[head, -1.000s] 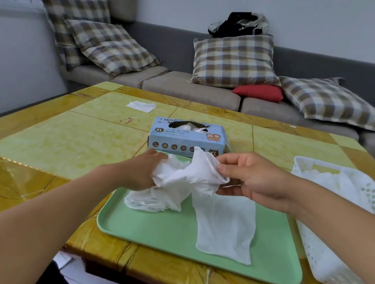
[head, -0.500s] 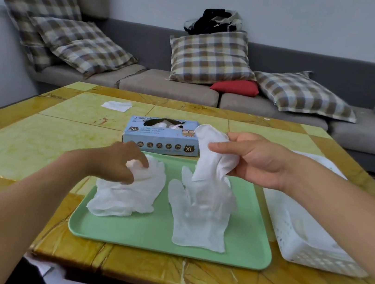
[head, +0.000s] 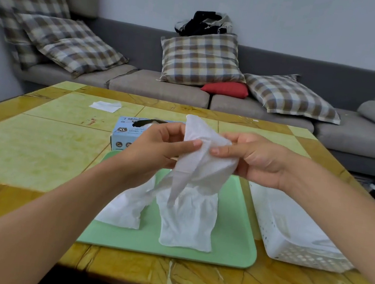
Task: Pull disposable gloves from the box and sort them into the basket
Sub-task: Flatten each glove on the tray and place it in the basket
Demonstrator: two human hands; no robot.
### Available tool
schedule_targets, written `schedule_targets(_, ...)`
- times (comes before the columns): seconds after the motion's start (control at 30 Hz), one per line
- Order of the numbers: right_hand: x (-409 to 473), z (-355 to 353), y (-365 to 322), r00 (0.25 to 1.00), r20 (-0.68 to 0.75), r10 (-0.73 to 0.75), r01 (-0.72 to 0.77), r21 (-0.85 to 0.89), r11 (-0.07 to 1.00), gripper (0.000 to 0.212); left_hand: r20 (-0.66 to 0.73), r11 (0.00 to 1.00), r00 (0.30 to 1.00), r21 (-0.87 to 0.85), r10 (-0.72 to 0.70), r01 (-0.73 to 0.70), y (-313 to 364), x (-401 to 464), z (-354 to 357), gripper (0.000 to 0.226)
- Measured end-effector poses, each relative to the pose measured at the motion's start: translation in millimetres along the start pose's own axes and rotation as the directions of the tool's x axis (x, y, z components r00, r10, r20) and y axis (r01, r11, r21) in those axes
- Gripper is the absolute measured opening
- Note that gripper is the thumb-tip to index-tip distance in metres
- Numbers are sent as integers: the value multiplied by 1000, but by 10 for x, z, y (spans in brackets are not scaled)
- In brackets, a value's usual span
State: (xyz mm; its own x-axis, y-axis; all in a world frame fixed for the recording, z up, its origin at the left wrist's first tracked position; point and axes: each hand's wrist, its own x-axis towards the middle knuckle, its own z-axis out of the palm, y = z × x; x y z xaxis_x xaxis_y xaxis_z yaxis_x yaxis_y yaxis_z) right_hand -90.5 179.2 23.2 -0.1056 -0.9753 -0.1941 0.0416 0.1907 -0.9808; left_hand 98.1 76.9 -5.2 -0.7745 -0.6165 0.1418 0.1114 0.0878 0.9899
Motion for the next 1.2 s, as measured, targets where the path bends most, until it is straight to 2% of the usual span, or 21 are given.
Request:
schedule_targets(0.1,-36,-15,134,995,64,76,-76,-3,997,45,42,1000,999,-14,-15,16,-11,-34,-24,7)
schedule_targets(0.23,-14,-17,170,1000,-4,0,1,118,993,55,-56,991,991,57,-118,121,-80,31,-81,25)
schedule_targets(0.33,38,4,228,1000,-16,27,-25,141,990,31,-97,975,971,9,-218,220,-123,109,-74,20)
schedule_targets(0.4,96,2,259,997,-39,69,-63,139,988,21,-49,964,966,69,-253,256,-139,163,-83,33)
schedule_targets(0.47,180,-17,281,989,-62,133,-126,109,986,29,-44,942,967,217,-251,255,-174,233,-81,38)
schedule_targets(0.53,293,-41,298,975,-125,186,-179,63,982,42,-132,921,956,264,-261,288,-244,338,-71,20)
schedule_targets(0.6,389,-47,242,969,-216,119,-103,83,991,49,-208,944,959,230,-190,237,-237,462,-66,8)
schedule_targets(0.67,442,-69,68,949,-295,-110,146,102,984,40,-223,994,975,110,1,24,-87,569,-82,5)
schedule_targets(0.7,429,-73,-51,916,-313,-250,279,51,959,31,-232,992,966,74,116,-101,39,590,-108,6)
schedule_targets(0.77,345,-52,-235,833,-280,-477,465,-113,878,15,-225,953,928,126,298,-276,254,569,-179,11)
schedule_targets(0.83,297,-36,-206,814,-205,-544,487,-269,831,11,-151,929,934,236,323,-284,224,492,-266,13)
schedule_targets(0.9,311,-20,65,858,-140,-494,399,-423,813,12,-43,924,980,346,192,-166,-17,374,-334,17)
schedule_targets(0.97,330,-14,380,911,-55,-410,319,-538,781,16,93,824,995,561,32,-79,-292,277,-390,23)
schedule_targets(1.03,308,-22,579,946,54,-320,275,-655,703,16,194,686,979,721,-66,-96,-479,216,-406,24)
schedule_targets(1.1,248,-24,632,965,114,-238,246,-712,657,14,223,628,966,773,-134,-91,-560,156,-376,26)
schedule_targets(1.2,163,12,651,972,164,-167,231,-795,561,15,279,577,948,804,-156,-142,-640,111,-341,28)
